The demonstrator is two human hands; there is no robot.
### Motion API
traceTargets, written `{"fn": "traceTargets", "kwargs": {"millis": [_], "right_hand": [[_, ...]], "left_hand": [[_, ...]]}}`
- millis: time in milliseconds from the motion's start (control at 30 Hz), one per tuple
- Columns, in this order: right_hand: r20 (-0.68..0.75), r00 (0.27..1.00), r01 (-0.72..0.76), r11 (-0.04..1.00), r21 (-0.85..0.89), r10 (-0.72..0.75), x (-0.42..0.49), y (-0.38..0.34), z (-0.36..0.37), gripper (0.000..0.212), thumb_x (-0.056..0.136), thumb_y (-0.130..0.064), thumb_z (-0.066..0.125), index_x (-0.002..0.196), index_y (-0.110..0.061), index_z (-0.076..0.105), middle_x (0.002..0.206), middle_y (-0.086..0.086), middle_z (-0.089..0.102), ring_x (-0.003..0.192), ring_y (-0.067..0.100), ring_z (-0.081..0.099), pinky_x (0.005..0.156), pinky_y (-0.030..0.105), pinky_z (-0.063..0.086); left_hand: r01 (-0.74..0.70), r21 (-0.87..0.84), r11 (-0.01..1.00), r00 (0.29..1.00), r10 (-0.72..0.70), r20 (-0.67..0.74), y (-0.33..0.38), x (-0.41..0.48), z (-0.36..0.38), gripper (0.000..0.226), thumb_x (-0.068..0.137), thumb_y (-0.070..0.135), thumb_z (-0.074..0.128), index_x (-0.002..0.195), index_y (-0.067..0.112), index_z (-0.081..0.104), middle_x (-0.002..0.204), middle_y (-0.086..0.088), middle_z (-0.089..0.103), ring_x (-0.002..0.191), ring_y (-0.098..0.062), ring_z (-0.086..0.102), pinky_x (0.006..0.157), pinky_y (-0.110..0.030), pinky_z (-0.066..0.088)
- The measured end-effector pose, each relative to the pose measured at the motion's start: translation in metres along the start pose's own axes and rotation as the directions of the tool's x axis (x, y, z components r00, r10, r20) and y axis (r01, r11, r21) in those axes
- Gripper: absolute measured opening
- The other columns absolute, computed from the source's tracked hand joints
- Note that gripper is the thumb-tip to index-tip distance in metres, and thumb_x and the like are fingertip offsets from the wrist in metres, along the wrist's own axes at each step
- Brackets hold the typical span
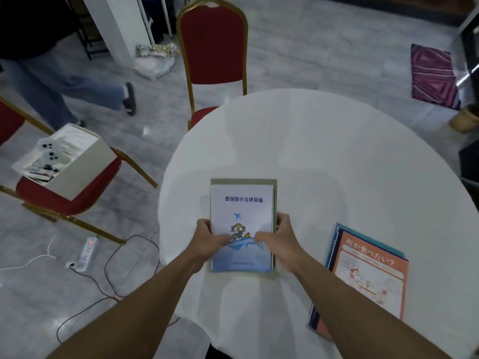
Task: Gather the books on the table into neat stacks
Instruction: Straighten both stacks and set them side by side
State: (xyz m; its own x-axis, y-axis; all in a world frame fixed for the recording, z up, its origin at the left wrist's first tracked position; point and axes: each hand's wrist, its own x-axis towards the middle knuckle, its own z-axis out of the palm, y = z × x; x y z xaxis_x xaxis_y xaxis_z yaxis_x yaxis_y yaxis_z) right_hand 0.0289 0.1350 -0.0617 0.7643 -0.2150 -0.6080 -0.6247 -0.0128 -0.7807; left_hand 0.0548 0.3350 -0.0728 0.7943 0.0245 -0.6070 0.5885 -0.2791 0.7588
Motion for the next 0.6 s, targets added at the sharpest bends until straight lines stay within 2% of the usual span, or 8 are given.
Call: {"fn": "traceTargets", "kwargs": {"millis": [67, 100, 200, 267, 367, 433, 567, 600], "right_hand": [[-0.043, 0.986, 0.161, 0.987, -0.002, -0.161, -0.004, -0.015, 0.001, 0.060, 0.066, -0.003, 0.078, 0.105, -0.034, 0.045, 0.103, 0.004, 0.065, 0.085, 0.012, 0.067, 0.063, 0.023, 0.057], [-0.062, 0.972, 0.228, 0.974, -0.004, -0.228, -0.006, -0.021, 0.001, 0.059, 0.065, -0.004, 0.076, 0.102, -0.038, 0.046, 0.099, -0.001, 0.066, 0.082, 0.010, 0.068, 0.061, 0.019, 0.055], [-0.085, 0.936, 0.339, 0.940, -0.034, -0.341, -0.011, -0.030, -0.001, 0.059, 0.065, -0.004, 0.073, 0.103, -0.045, 0.053, 0.092, -0.011, 0.070, 0.085, 0.004, 0.070, 0.066, 0.021, 0.059], [-0.098, 0.928, 0.357, 0.933, -0.041, -0.359, -0.014, -0.025, -0.006, 0.061, 0.069, 0.001, 0.074, 0.112, -0.038, 0.056, 0.097, -0.011, 0.071, 0.090, 0.001, 0.070, 0.067, 0.017, 0.058], [-0.107, 0.918, 0.376, 0.924, -0.071, -0.381, -0.018, -0.014, -0.012, 0.064, 0.074, 0.002, 0.078, 0.123, -0.029, 0.053, 0.106, -0.014, 0.069, 0.095, -0.006, 0.068, 0.073, 0.012, 0.055], [-0.094, 0.910, 0.395, 0.914, -0.095, -0.403, -0.020, -0.012, -0.013, 0.066, 0.075, 0.000, 0.080, 0.127, -0.029, 0.050, 0.107, -0.015, 0.068, 0.095, -0.012, 0.065, 0.074, 0.008, 0.053], [-0.055, 0.902, 0.418, 0.899, -0.133, -0.428, -0.021, -0.018, -0.016, 0.067, 0.077, 0.001, 0.081, 0.126, -0.030, 0.046, 0.107, -0.016, 0.065, 0.092, -0.020, 0.061, 0.071, 0.003, 0.049], [-0.050, 0.898, 0.426, 0.893, -0.145, -0.437, -0.021, -0.018, -0.017, 0.067, 0.077, 0.001, 0.081, 0.125, -0.030, 0.046, 0.108, -0.016, 0.065, 0.093, -0.020, 0.061, 0.071, 0.003, 0.049]], "left_hand": [[-0.154, 0.006, 0.988, 0.988, 0.155, -0.019, 0.012, -0.001, 0.002, 0.055, 0.075, 0.011, 0.079, 0.110, 0.013, 0.036, 0.105, -0.002, 0.056, 0.090, -0.011, 0.062, 0.066, -0.022, 0.055], [-0.240, -0.002, 0.971, 0.971, 0.240, -0.023, 0.018, -0.002, 0.003, 0.057, 0.076, 0.009, 0.079, 0.112, 0.014, 0.034, 0.108, -0.001, 0.054, 0.095, -0.010, 0.062, 0.071, -0.024, 0.057], [-0.482, 0.037, 0.875, 0.876, 0.483, -0.018, 0.027, -0.006, 0.004, 0.057, 0.081, -0.001, 0.071, 0.120, 0.013, 0.033, 0.119, -0.010, 0.047, 0.110, -0.017, 0.059, 0.081, -0.032, 0.060], [-0.594, 0.126, 0.795, 0.803, 0.595, 0.034, 0.025, -0.007, 0.004, 0.061, 0.082, -0.007, 0.066, 0.128, 0.017, 0.034, 0.123, -0.006, 0.040, 0.117, -0.015, 0.051, 0.086, -0.022, 0.057], [-0.654, 0.211, 0.727, 0.753, 0.653, 0.086, 0.022, -0.009, 0.006, 0.077, 0.081, -0.008, 0.062, 0.132, 0.038, 0.028, 0.121, 0.009, 0.032, 0.120, -0.006, 0.040, 0.093, -0.005, 0.047], [-0.682, 0.237, 0.692, 0.725, 0.683, 0.089, 0.023, -0.011, 0.008, 0.085, 0.081, -0.008, 0.061, 0.131, 0.050, 0.024, 0.118, 0.015, 0.029, 0.121, -0.003, 0.037, 0.095, -0.001, 0.041], [-0.694, 0.237, 0.680, 0.716, 0.688, 0.123, 0.031, -0.011, 0.005, 0.075, 0.085, -0.007, 0.059, 0.130, 0.042, 0.025, 0.121, 0.010, 0.029, 0.122, -0.012, 0.041, 0.100, -0.021, 0.048], [-0.694, 0.243, 0.678, 0.716, 0.685, 0.131, 0.033, -0.010, 0.004, 0.072, 0.085, -0.006, 0.060, 0.131, 0.038, 0.026, 0.120, 0.010, 0.028, 0.122, -0.013, 0.041, 0.098, -0.022, 0.050]]}}
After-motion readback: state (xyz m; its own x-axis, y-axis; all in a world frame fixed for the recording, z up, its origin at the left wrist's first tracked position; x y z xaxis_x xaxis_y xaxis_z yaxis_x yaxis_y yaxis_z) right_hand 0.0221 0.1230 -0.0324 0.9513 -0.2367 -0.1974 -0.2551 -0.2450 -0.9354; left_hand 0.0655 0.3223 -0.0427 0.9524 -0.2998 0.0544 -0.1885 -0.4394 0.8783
